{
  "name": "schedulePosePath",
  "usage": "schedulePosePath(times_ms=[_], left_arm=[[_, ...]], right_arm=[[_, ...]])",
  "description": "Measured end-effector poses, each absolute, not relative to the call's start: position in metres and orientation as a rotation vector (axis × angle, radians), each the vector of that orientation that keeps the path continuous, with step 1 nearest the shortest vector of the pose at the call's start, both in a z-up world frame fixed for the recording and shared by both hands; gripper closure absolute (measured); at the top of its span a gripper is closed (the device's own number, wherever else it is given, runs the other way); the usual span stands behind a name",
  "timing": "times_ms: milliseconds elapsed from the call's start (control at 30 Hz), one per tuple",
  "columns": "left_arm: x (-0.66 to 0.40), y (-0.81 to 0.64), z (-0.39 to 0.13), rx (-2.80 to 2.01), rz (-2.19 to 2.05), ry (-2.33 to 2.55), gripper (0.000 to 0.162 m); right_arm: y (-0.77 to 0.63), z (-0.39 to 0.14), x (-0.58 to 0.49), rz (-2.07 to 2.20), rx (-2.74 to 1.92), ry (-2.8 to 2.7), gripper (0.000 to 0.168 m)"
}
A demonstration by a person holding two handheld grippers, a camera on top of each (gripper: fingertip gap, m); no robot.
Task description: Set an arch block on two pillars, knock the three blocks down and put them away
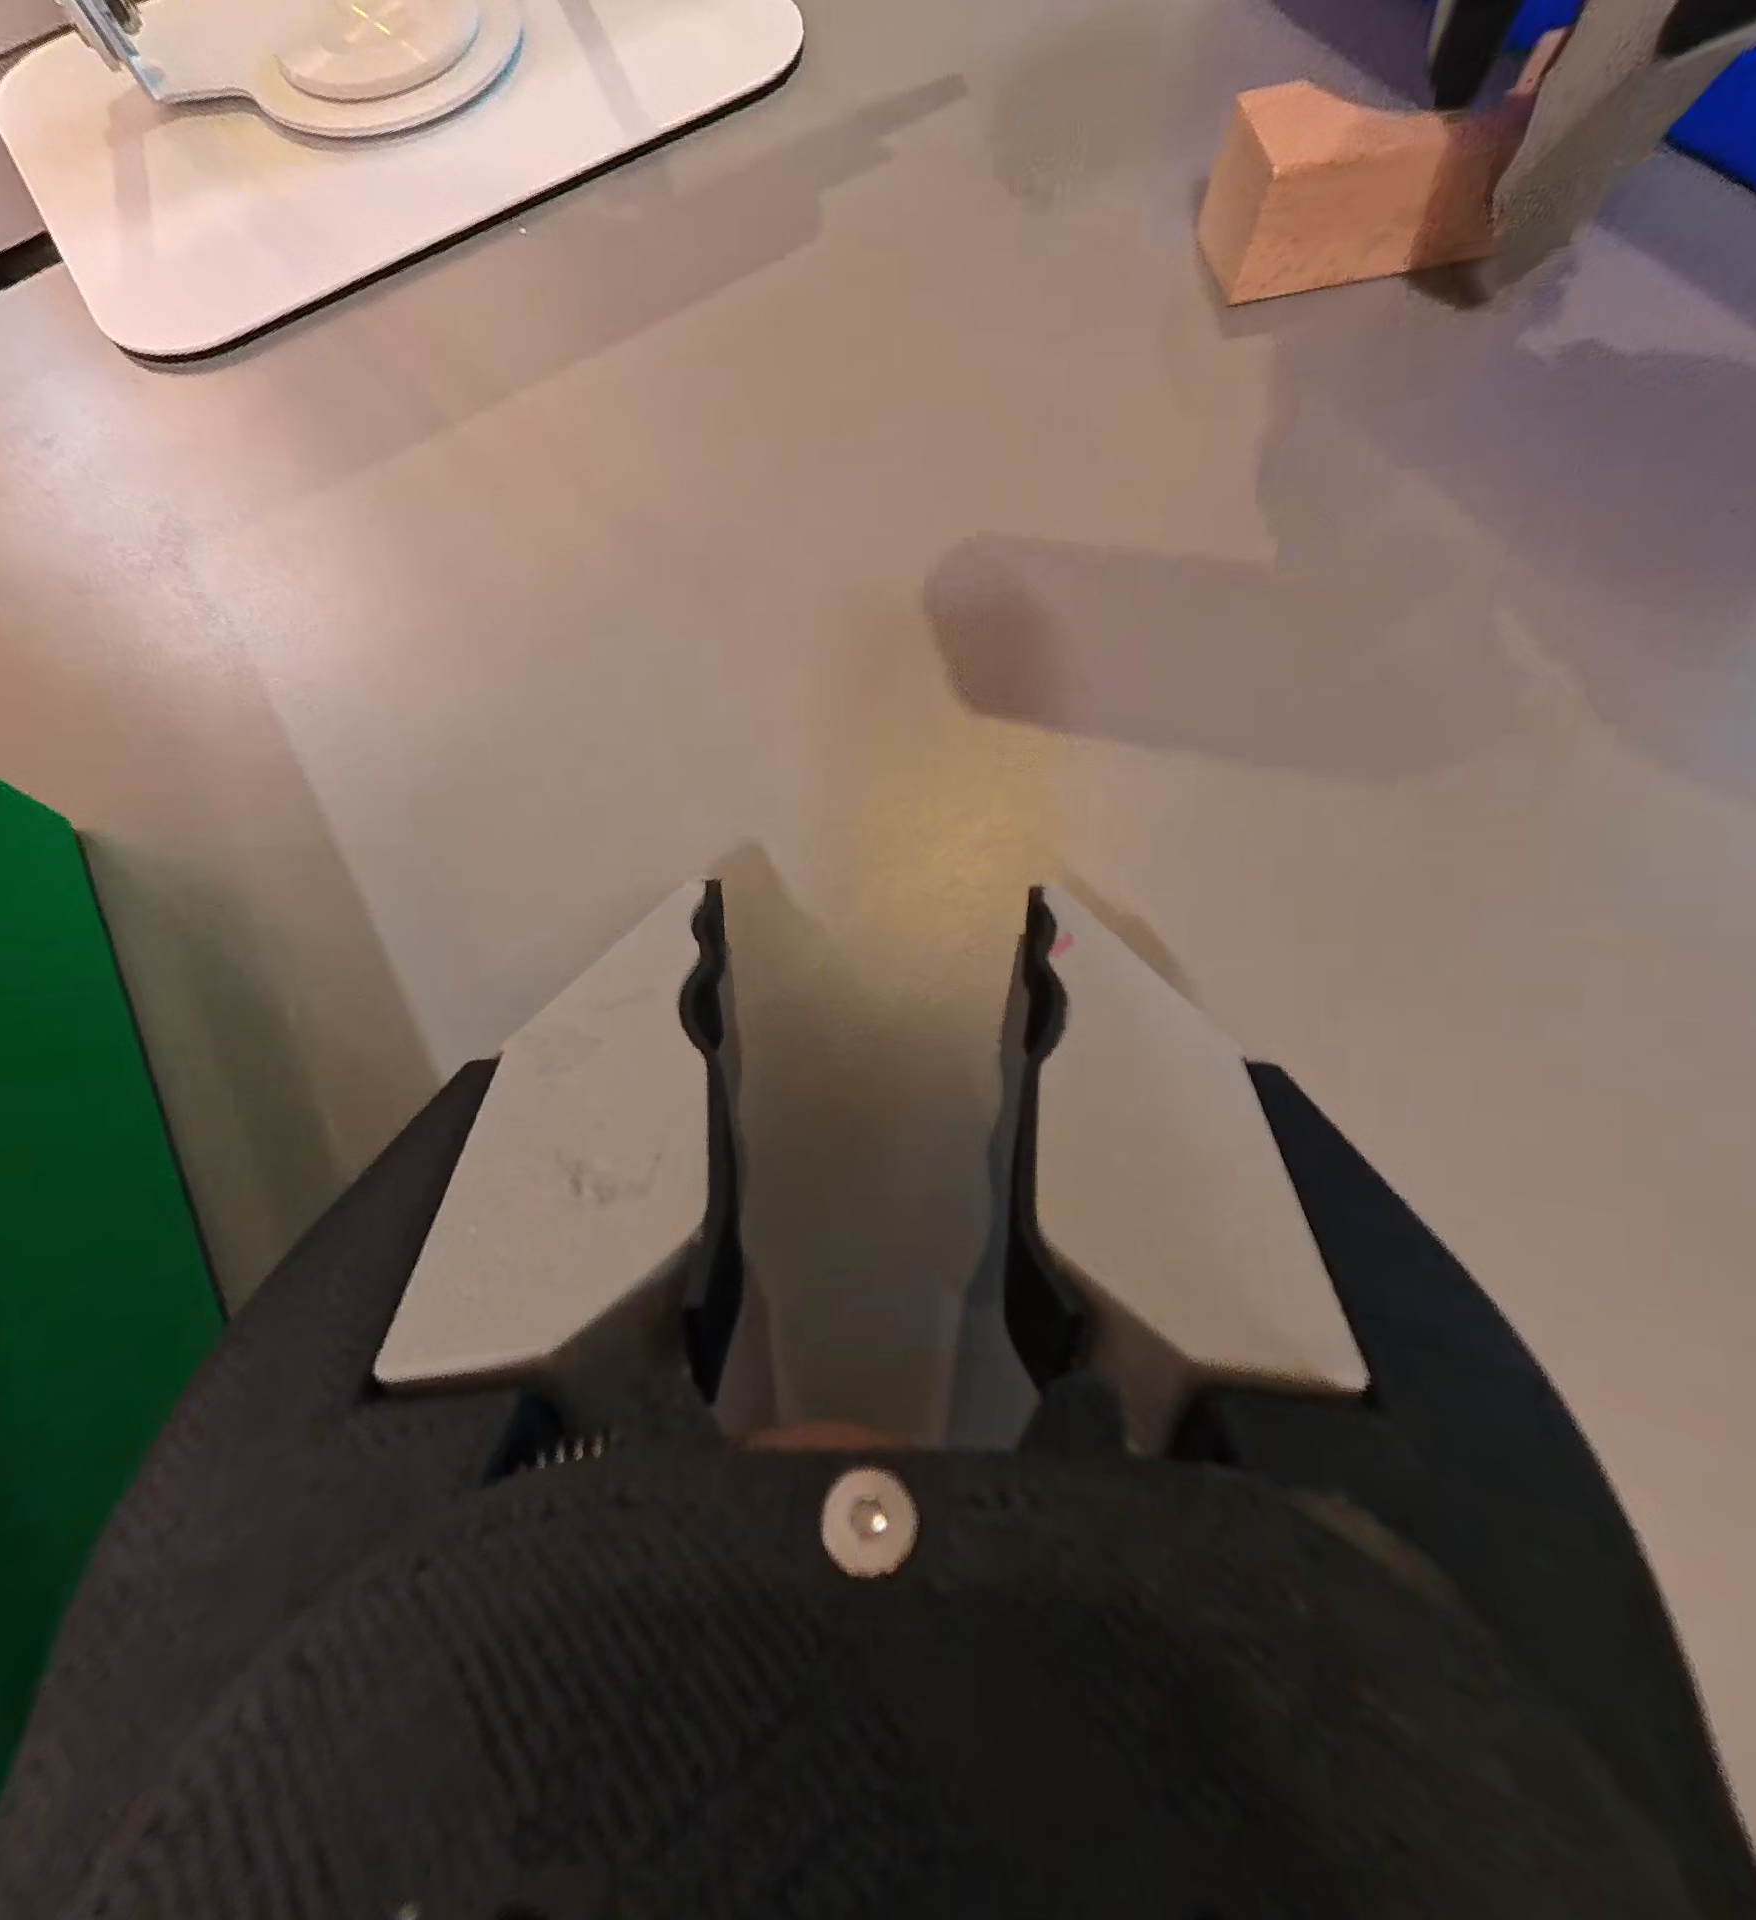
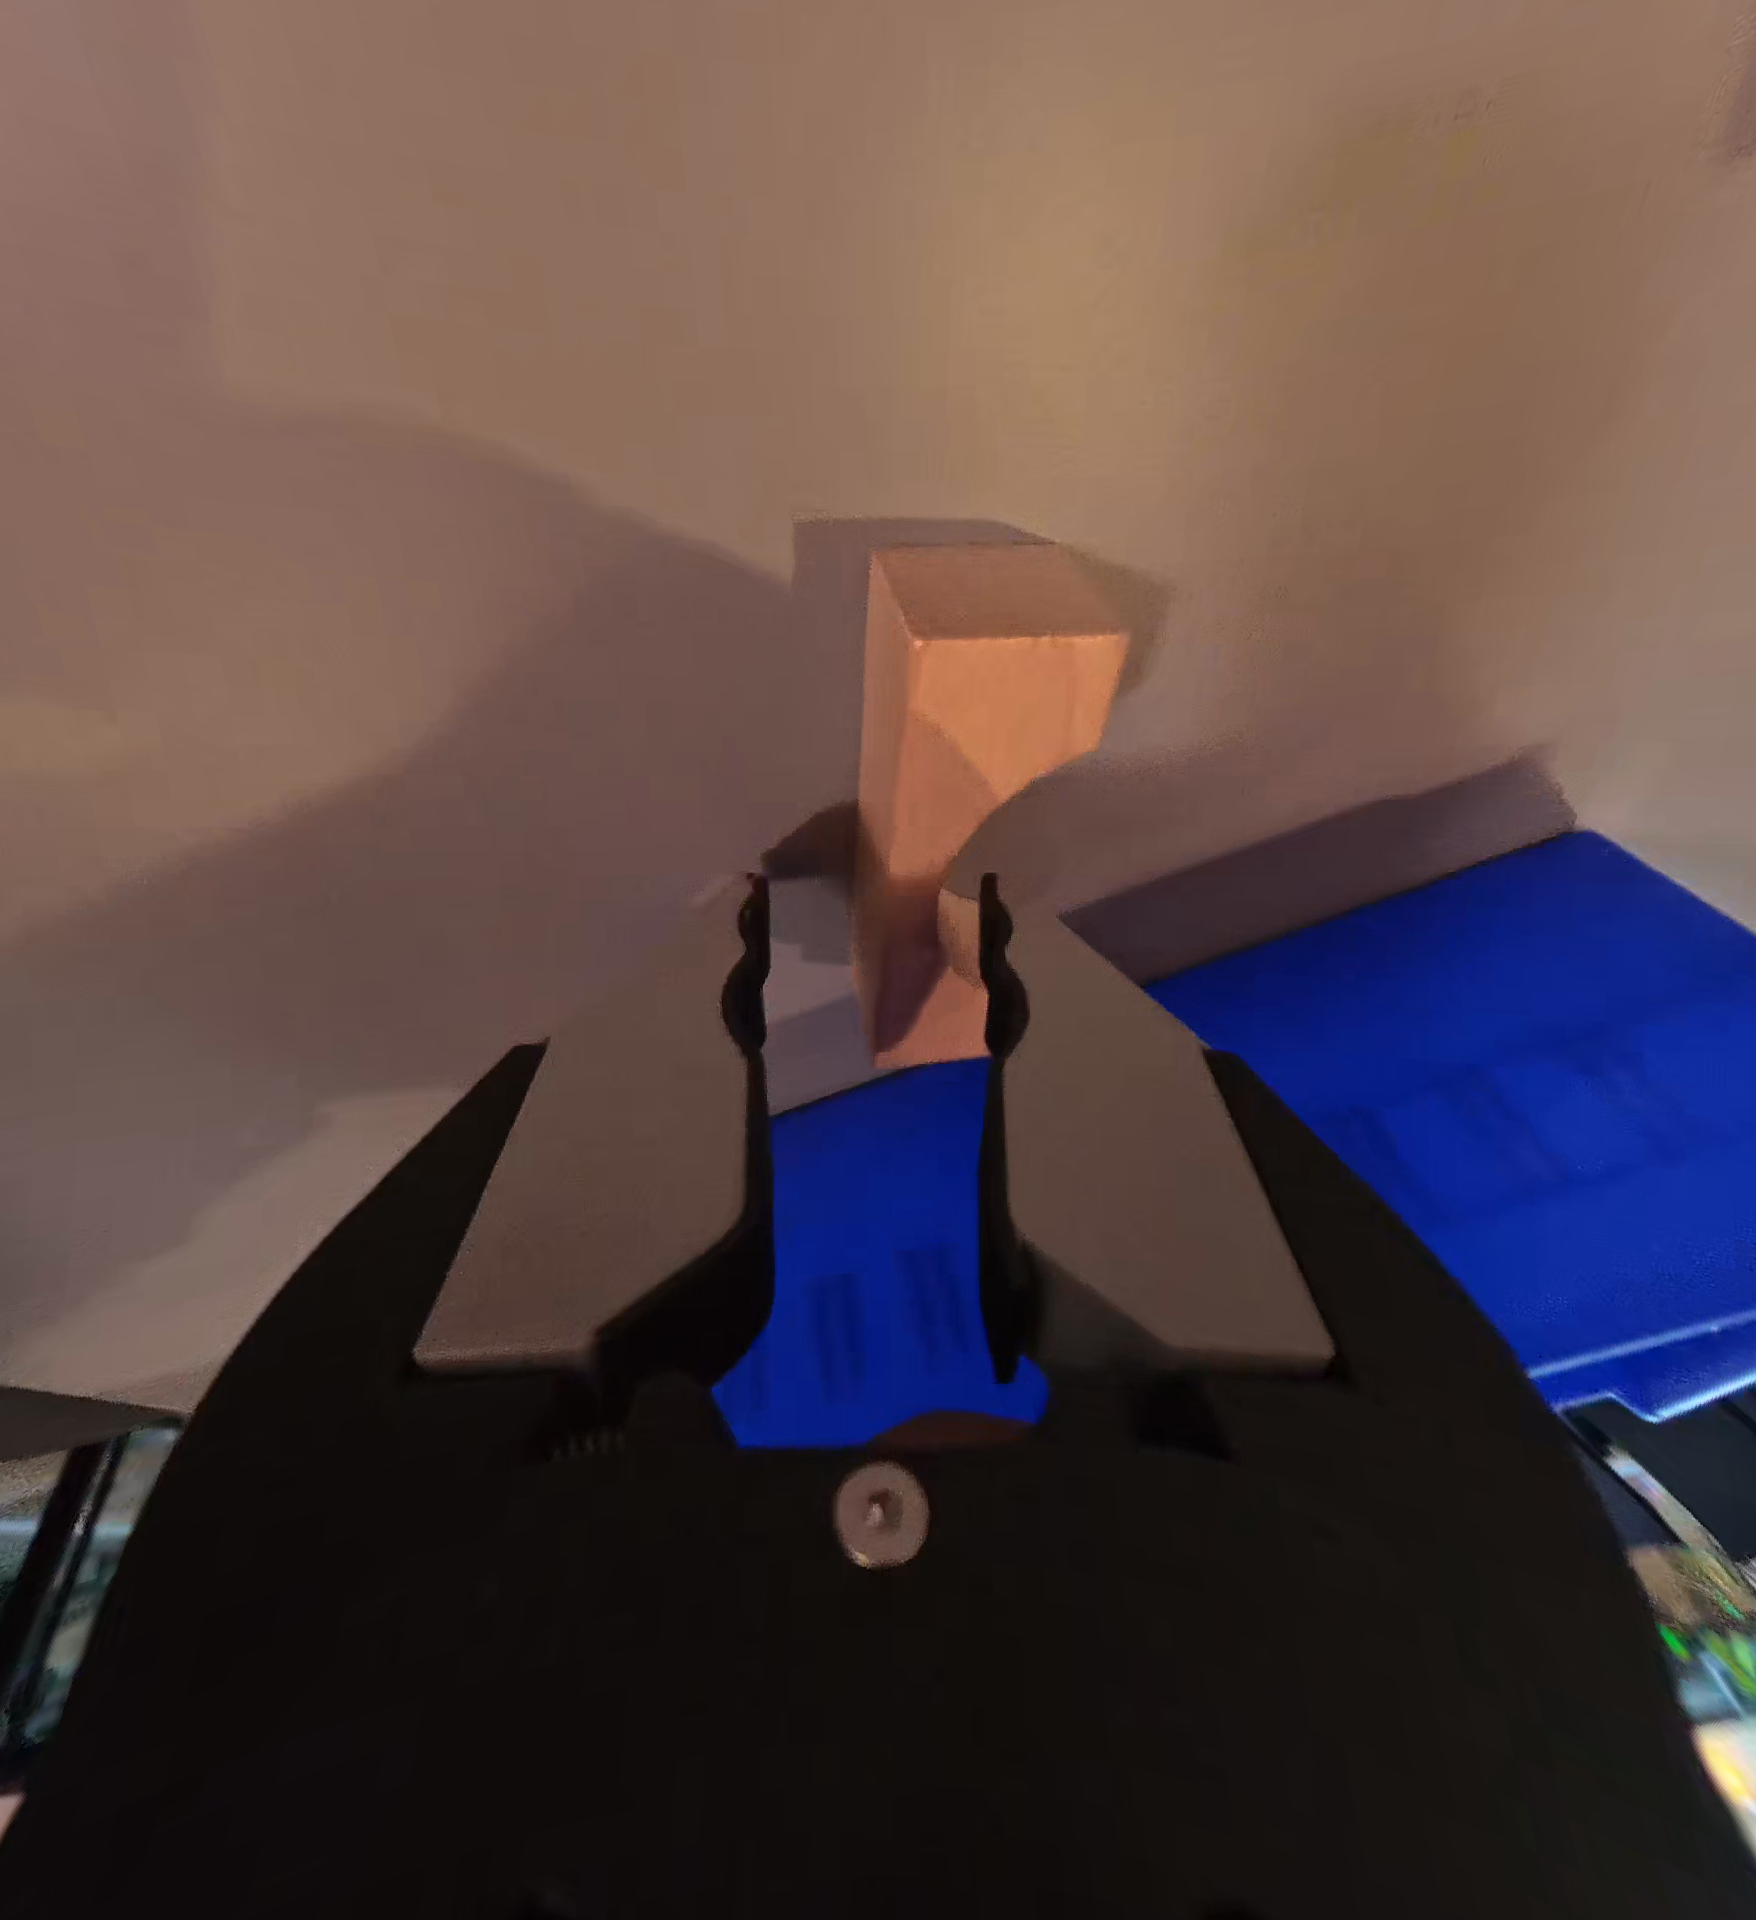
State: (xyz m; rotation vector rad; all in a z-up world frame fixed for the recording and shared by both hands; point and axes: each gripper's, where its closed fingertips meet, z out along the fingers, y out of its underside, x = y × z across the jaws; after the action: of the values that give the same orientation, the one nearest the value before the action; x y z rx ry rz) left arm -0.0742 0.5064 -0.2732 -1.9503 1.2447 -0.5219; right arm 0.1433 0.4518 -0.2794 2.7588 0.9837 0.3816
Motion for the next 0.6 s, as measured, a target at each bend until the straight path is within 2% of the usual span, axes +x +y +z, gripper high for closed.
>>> schedulePosePath(times_ms=[67,167,400,500,600], left_arm=[[-0.074,0.506,-0.274,-1.950,-0.518,1.249,0.106],[-0.074,0.506,-0.273,-1.950,-0.521,1.247,0.106],[-0.075,0.506,-0.274,-1.957,-0.531,1.240,0.105],[-0.075,0.506,-0.274,-1.959,-0.531,1.241,0.105],[-0.075,0.506,-0.274,-1.958,-0.529,1.241,0.105]], right_arm=[[0.449,-0.285,0.144,0.392,2.696,1.002,0.145],[0.451,-0.286,0.139,0.382,2.696,1.048,0.158],[0.453,-0.275,0.126,0.212,2.897,1.031,0.159],[0.462,-0.240,0.107,0.037,3.146,1.065,0.159],[0.469,-0.176,0.090,-0.227,3.503,1.139,0.159]])
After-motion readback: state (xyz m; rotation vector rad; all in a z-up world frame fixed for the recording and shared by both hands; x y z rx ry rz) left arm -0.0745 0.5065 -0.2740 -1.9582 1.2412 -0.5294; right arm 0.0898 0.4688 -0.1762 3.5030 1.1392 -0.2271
